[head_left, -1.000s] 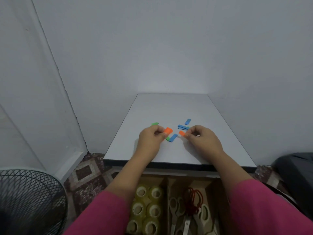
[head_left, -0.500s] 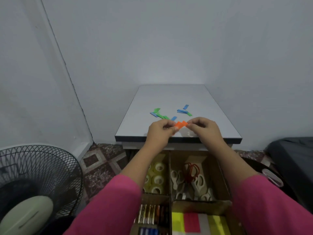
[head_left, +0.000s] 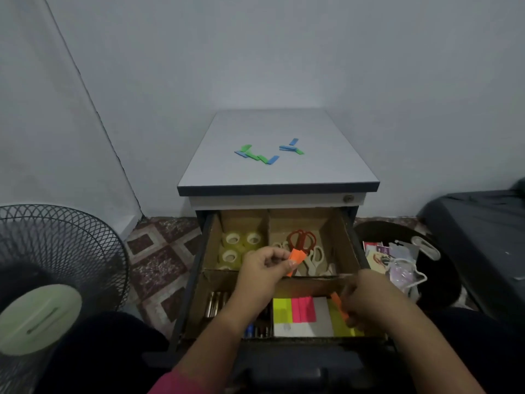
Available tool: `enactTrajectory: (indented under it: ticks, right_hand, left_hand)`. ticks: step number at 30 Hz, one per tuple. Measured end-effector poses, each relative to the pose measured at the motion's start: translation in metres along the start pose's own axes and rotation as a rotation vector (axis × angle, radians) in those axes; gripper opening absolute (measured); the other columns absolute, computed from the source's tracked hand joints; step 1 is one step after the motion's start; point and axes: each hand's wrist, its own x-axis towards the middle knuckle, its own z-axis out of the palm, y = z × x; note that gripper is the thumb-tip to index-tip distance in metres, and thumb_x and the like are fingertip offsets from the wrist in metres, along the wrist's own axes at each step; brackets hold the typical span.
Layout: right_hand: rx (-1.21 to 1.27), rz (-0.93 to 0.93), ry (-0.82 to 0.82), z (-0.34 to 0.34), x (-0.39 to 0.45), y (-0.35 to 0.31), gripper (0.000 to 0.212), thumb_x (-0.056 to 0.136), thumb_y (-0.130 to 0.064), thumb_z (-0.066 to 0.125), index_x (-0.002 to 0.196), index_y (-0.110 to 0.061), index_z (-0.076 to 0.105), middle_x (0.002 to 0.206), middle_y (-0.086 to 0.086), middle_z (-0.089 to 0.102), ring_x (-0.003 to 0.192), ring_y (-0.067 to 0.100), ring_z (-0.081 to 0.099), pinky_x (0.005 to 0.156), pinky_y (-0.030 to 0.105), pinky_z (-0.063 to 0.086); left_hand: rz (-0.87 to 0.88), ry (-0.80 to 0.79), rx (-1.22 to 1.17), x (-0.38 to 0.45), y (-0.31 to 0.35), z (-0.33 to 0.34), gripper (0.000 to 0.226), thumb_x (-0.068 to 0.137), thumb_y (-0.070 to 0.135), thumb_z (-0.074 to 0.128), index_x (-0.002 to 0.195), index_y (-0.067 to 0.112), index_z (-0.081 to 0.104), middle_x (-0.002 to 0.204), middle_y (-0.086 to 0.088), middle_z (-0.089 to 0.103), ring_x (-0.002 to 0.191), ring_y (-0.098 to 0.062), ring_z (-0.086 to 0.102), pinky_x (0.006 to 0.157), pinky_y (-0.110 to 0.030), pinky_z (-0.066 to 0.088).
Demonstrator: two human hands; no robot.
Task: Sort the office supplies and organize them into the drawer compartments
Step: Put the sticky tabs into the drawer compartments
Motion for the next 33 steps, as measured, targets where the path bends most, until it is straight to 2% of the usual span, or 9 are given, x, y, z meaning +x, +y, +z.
enactTrajectory:
  ticks: [2,4,9,17,21,23,26,27,33]
  right_hand:
    - [-0.233,-0.027,0.1,0.013,0.005,0.005,0.026,0.085,-0.01,0.061,0.111,-0.011,0.064,0.103,0.008,0.07,0.094,0.021,0.068,0.078,0.028,0.055]
    - [-0.295,-0.052,0.16,0.023,0.008,0.008,0.027,0.089,-0.009,0.051,0.114,-0.01,0.062,0.113,0.008,0.065,0.103,0.022,0.064,0.082,0.028,0.051]
    - [-0.304,-0.038,0.144,0.029,0.013,0.006,0.026,0.091,-0.006,0.047,0.113,-0.006,0.061,0.117,0.011,0.062,0.108,0.026,0.061,0.088,0.032,0.051]
    - [-0.363,-0.046,0.147,0.025,0.004,0.003,0.023,0.092,-0.007,0.049,0.111,-0.006,0.061,0.117,0.01,0.061,0.108,0.025,0.061,0.087,0.031,0.049]
    - [-0.335,-0.01,0.158,-0.006,-0.004,0.004,0.025,0.089,-0.01,0.058,0.113,-0.008,0.061,0.113,0.009,0.061,0.105,0.022,0.062,0.083,0.027,0.049]
    - [-0.164,-0.042,0.159,-0.02,-0.006,0.013,0.023,0.088,-0.011,0.058,0.11,-0.009,0.066,0.103,0.009,0.066,0.093,0.022,0.066,0.081,0.03,0.056]
    - [0.183,-0.133,0.212,-0.03,-0.014,0.03,0.014,0.087,-0.005,0.057,0.092,-0.005,0.071,0.071,0.005,0.066,0.056,0.015,0.063,0.05,0.025,0.054]
    - [0.224,-0.14,0.218,-0.031,-0.015,0.033,0.014,0.086,-0.003,0.057,0.089,-0.005,0.071,0.067,0.004,0.065,0.051,0.014,0.062,0.046,0.023,0.052]
    - [0.27,-0.151,0.175,-0.03,-0.011,0.038,0.01,0.086,-0.002,0.06,0.082,-0.004,0.069,0.064,0.003,0.063,0.049,0.013,0.061,0.044,0.021,0.049]
  left_hand:
    - [-0.001,0.001,-0.006,0.0,0.0,0.0,0.017,0.083,0.004,0.069,0.077,0.019,0.068,0.069,0.009,0.067,0.066,0.003,0.06,0.065,-0.014,0.049]
    - [0.006,0.0,0.007,0.001,0.0,-0.001,0.015,0.083,0.005,0.07,0.078,0.019,0.068,0.069,0.011,0.066,0.065,0.005,0.059,0.065,-0.012,0.048]
    - [0.002,0.001,0.023,0.002,-0.004,0.0,0.019,0.081,0.006,0.071,0.076,0.024,0.069,0.085,0.007,0.068,0.085,-0.004,0.06,0.076,-0.019,0.048]
    - [0.016,-0.025,0.073,0.0,-0.002,0.001,0.018,0.08,0.009,0.073,0.077,0.026,0.071,0.085,0.008,0.068,0.082,-0.006,0.061,0.077,-0.024,0.051]
    - [0.139,-0.219,0.234,-0.006,-0.001,0.008,0.017,0.083,0.012,0.07,0.082,0.028,0.071,0.091,0.01,0.066,0.081,0.001,0.057,0.071,-0.013,0.046]
    - [0.307,-0.372,0.476,-0.006,-0.001,0.017,0.012,0.087,0.016,0.066,0.087,0.026,0.072,0.091,0.014,0.062,0.087,0.001,0.056,0.077,-0.019,0.049]
    - [0.515,-0.627,0.851,-0.002,-0.001,0.037,0.013,0.09,0.022,0.061,0.099,0.022,0.071,0.099,0.008,0.061,0.092,-0.009,0.057,0.081,-0.036,0.05]
    - [0.552,-0.7,0.934,0.0,-0.001,0.044,0.015,0.09,0.022,0.061,0.101,0.02,0.07,0.101,0.005,0.061,0.094,-0.013,0.057,0.08,-0.038,0.049]
    - [0.521,-0.942,1.213,0.011,0.001,0.078,0.016,0.09,0.01,0.055,0.102,0.011,0.066,0.103,-0.007,0.056,0.09,-0.025,0.055,0.069,-0.031,0.038]
